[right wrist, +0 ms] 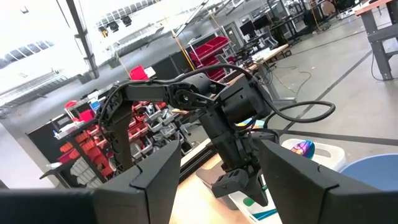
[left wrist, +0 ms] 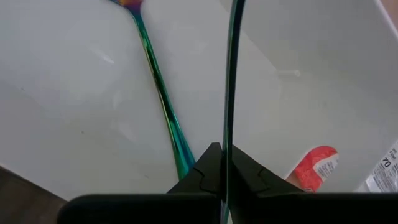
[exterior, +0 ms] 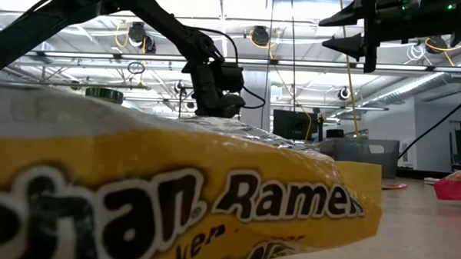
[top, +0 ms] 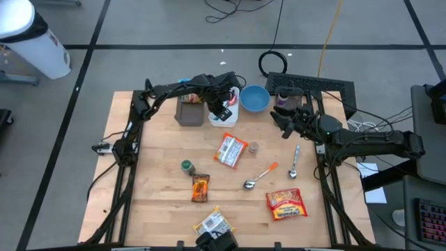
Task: Pick & Place Food Item
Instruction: Put the blue spoon into the white bin
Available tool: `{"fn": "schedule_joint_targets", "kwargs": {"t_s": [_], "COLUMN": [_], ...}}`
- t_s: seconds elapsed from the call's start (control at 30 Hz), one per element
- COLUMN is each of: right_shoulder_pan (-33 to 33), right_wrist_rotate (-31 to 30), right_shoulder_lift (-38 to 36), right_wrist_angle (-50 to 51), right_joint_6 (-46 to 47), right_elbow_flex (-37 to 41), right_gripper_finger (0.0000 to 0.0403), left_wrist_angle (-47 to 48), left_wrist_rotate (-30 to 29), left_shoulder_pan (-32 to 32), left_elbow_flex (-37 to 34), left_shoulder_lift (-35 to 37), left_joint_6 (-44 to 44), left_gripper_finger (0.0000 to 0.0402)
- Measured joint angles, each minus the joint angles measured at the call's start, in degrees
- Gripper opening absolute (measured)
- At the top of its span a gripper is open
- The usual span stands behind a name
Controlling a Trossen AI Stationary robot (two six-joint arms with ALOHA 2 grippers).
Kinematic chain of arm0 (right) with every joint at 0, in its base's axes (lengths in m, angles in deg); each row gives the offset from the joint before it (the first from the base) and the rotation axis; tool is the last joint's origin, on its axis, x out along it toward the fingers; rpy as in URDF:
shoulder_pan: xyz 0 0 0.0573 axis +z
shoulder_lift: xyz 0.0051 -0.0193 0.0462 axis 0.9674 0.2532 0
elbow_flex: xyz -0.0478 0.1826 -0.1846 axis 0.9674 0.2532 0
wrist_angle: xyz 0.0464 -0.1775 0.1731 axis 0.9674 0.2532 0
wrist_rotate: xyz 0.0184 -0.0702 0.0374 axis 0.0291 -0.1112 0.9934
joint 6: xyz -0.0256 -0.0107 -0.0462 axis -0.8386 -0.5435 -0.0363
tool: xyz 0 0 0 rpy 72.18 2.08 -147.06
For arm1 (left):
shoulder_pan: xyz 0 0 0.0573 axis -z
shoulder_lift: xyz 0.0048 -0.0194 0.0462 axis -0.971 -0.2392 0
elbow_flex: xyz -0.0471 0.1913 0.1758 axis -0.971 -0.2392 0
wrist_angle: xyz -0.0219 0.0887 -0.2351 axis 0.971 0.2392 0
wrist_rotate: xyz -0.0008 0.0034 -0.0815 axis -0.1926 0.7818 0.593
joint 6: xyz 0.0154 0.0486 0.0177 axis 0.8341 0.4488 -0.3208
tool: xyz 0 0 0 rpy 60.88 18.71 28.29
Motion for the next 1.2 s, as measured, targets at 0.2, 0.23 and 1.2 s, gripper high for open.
{"fn": "schedule_joint_targets", "kwargs": {"t_s": [0.2,0.23,1.2], "right_shoulder_pan": [0.00,0.00,-0.09], "right_wrist_rotate": [0.00,0.00,-0.04], "right_shoulder_lift": [0.00,0.00,0.02], "right_wrist_angle": [0.00,0.00,2.12], "right_joint_6": [0.00,0.00,-0.39], "right_elbow_flex": [-0.02,-0.02,-0.02], "right_gripper_finger": [0.0210,0.0210,0.0210], "left_wrist_angle": [0.00,-0.01,0.05], "left_wrist_rotate": [-0.02,-0.02,0.77], "left_shoulder_pan": [-0.10,-0.17,-0.96], "left_elbow_flex": [0.00,0.00,2.12], "left_shoulder_lift": [0.00,0.00,-2.49], "left_joint_6": [-0.02,-0.02,-0.85], "left_gripper_finger": [0.0006,0.0005,0.0017]}}
